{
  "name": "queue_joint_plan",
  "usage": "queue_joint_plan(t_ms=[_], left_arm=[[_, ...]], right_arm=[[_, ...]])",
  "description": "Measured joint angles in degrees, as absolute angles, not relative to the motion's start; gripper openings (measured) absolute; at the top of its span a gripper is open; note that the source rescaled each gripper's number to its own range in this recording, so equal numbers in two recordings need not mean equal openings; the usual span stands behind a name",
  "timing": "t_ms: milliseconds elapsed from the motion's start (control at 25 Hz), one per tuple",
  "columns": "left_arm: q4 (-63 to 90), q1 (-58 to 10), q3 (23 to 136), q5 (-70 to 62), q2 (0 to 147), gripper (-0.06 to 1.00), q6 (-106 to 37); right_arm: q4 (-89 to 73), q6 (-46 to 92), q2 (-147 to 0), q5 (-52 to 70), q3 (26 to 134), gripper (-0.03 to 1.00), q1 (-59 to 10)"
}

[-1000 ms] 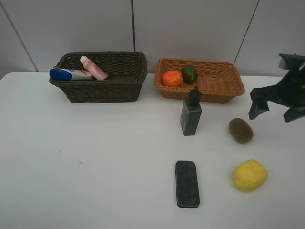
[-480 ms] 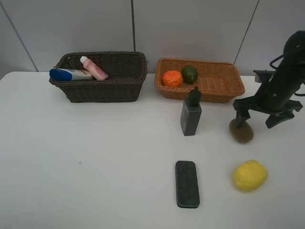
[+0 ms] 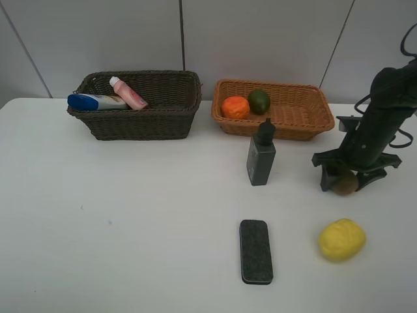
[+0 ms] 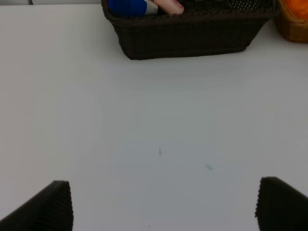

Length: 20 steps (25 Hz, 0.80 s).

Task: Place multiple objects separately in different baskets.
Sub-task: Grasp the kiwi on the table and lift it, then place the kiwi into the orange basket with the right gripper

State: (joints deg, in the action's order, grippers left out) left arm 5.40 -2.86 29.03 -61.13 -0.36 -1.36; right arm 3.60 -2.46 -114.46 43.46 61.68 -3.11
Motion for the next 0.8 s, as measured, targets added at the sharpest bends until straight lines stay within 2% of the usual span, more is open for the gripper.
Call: queue_joint_plan(t_ms=[80, 320, 480, 800], left_arm=[[5.4, -2.9, 29.0, -61.1, -0.4, 1.0, -1.4], [5.4, -2.9, 29.0, -61.1, -0.4, 1.0, -1.4], [5.4, -2.9, 29.0, -61.1, -0.4, 1.0, -1.4], [5.4, -2.9, 29.0, -61.1, -0.4, 1.0, -1.4]], right_arm=[[3.7, -2.5, -114.5, 43.4, 61.7, 0.33, -3.1], [3.9, -2.5, -114.0, 44.3, 61.7, 0.35, -3.1], [3.5, -2.5, -108.7, 47.6, 65.6, 0.35, -3.1], [-0.6, -2.5, -112.4, 51.1, 84.0, 0.35, -3.7]])
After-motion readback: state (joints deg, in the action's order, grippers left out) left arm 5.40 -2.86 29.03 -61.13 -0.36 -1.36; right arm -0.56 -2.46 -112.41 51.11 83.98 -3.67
